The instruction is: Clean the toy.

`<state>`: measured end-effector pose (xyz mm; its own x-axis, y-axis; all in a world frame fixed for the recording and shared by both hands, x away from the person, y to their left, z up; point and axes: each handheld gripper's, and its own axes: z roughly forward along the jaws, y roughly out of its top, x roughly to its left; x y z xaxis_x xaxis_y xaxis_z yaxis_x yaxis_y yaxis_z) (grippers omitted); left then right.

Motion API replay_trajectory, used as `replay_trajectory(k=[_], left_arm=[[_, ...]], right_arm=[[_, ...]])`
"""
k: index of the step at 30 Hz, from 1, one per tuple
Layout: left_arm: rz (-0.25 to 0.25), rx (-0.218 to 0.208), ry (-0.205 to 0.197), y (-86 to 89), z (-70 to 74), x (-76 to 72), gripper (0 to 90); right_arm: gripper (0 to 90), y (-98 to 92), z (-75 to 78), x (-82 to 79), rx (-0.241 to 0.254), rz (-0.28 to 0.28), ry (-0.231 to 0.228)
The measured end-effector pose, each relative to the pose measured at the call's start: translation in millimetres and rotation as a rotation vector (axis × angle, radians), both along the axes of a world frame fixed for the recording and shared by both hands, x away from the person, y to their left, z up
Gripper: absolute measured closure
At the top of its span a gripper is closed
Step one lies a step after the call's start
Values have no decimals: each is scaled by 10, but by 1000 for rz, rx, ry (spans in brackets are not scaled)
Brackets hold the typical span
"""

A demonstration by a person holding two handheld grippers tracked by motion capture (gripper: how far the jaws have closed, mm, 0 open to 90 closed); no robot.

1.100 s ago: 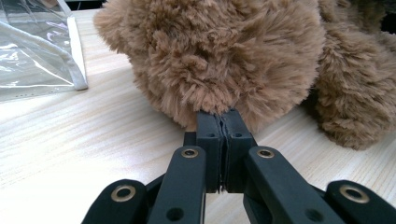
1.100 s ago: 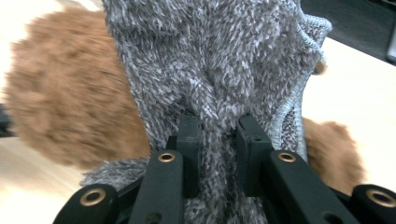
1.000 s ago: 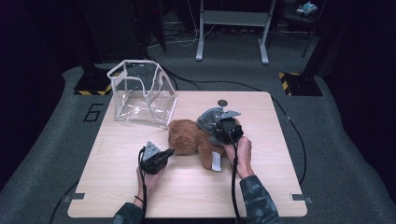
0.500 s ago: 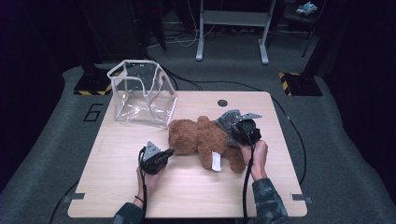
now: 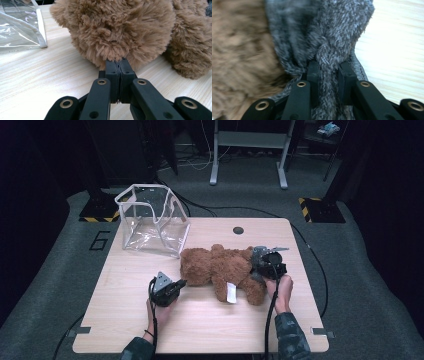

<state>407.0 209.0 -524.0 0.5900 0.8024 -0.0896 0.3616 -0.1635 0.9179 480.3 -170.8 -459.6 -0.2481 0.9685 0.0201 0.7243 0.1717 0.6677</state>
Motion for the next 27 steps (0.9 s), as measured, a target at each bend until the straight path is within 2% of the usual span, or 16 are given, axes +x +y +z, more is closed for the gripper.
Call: replay_trajectory(k=[2, 5, 6, 7, 10, 14, 15, 18, 20, 21, 22, 23, 25, 27], left_arm=[[1, 5, 2, -3, 1, -2, 885], [-1, 7, 2, -3, 2, -1, 885], [-2, 7, 3, -3, 2, -1, 885], [-2, 7, 3, -4, 2, -1, 885], [-3, 8, 3, -4, 2, -1, 885], [-3, 7, 3, -4, 1, -1, 885], [-3, 7, 3, -3, 2, -1, 885], [1, 6, 1, -4, 1, -2, 885], [1, 4, 1, -4, 1, -3, 885], [1, 4, 1, -4, 1, -3, 885], [-2, 2, 1, -2, 0, -1, 885], [-2, 3, 2, -1, 1, -1, 884], [-2, 1, 1, -2, 0, -1, 885], [-2, 1, 1, -2, 0, -1, 884]], right_arm=[[751, -33, 89, 15, 12, -16, -15], [750, -18, 231, 63, 47, 5, -49], [750, 40, 275, 116, 64, 34, -68], [750, 78, 273, 149, 68, 43, -65], [750, 133, 229, 214, 69, 49, -51], [751, 129, 46, 343, 98, 40, -9], [751, 109, -37, 371, 95, 26, 18], [751, 84, -99, 384, 83, 9, 34], [751, 38, -136, 382, 49, -27, 58], [751, -12, -148, 373, 15, -45, 71], [751, -12, -148, 373, 15, -45, 71], [751, -137, -157, 336, 1, -71, 82], [750, -179, -148, 312, 8, -82, 83], [750, -285, -76, 215, 51, -95, 67]])
